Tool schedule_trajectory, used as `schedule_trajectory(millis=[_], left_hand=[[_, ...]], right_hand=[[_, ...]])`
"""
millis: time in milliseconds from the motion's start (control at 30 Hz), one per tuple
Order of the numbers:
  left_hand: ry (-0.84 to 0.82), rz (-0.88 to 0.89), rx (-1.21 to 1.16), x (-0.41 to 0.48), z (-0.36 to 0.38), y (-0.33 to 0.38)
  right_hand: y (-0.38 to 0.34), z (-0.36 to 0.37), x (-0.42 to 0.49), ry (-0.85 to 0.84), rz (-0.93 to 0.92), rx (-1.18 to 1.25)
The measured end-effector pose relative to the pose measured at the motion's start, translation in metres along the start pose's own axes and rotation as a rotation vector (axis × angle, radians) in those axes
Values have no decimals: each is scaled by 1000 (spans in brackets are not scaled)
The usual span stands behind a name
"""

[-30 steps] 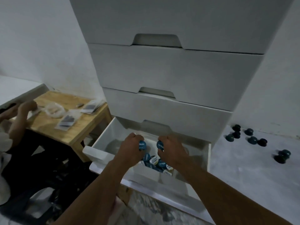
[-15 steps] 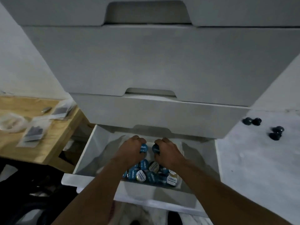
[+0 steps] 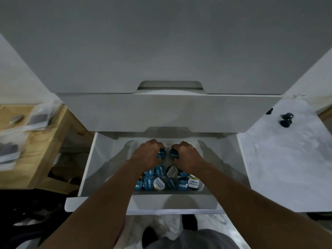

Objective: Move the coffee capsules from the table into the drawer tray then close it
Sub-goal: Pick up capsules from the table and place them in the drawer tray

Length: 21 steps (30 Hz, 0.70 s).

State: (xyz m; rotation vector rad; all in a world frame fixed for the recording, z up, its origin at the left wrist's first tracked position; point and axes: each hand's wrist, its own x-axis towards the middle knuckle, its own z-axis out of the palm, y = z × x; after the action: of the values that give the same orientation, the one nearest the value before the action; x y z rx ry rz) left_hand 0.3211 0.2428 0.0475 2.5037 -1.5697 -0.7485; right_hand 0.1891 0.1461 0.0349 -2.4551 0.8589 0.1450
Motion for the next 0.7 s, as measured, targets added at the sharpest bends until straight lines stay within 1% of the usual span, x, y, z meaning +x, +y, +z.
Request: schedule_trajectory(millis=[167, 333, 533, 700], left_hand=[[-14, -8, -4, 6, 8, -6], [5, 1, -46, 8, 10, -10], [20, 0, -45, 9, 7, -13], [12, 3, -42, 4, 5, -12]], right_hand=[[2, 1, 3, 0, 14, -4], [3, 3, 4, 38, 14, 21], [3, 0, 5, 25, 6, 16], [0, 2, 1, -1, -38, 39]])
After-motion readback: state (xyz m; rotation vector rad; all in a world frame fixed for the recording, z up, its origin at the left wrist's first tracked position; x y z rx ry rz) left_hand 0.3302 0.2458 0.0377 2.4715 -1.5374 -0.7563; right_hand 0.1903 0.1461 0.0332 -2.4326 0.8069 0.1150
